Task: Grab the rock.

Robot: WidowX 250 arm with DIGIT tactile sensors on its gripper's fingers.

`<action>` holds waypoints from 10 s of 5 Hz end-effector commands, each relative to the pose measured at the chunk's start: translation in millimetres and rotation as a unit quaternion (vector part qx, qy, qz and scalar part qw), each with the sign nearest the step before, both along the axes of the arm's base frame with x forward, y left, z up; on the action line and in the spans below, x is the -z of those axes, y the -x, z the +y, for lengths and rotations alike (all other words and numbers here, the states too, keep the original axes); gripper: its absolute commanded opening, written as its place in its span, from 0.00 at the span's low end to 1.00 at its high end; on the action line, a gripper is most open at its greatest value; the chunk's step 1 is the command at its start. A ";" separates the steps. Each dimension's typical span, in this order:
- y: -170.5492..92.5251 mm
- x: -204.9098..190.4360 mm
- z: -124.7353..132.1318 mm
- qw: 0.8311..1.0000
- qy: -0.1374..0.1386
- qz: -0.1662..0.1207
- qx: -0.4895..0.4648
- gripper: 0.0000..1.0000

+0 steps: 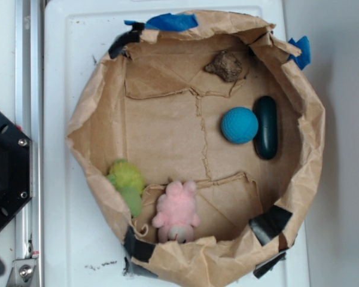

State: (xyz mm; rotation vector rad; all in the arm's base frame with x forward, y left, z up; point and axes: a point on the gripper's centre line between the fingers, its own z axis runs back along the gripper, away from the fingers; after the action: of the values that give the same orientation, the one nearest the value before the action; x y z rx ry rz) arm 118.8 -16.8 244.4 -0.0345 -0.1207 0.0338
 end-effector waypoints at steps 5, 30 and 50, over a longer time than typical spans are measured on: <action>-112.6 38.5 29.4 0.958 0.052 -0.046 -0.279 1.00; -197.1 192.5 106.0 0.935 -0.079 -0.106 -0.329 0.00; -189.8 195.1 100.0 0.942 -0.074 -0.094 -0.314 0.00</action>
State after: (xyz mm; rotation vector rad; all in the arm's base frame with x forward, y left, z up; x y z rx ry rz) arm 308.5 77.8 33.9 0.1599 -0.2874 0.6845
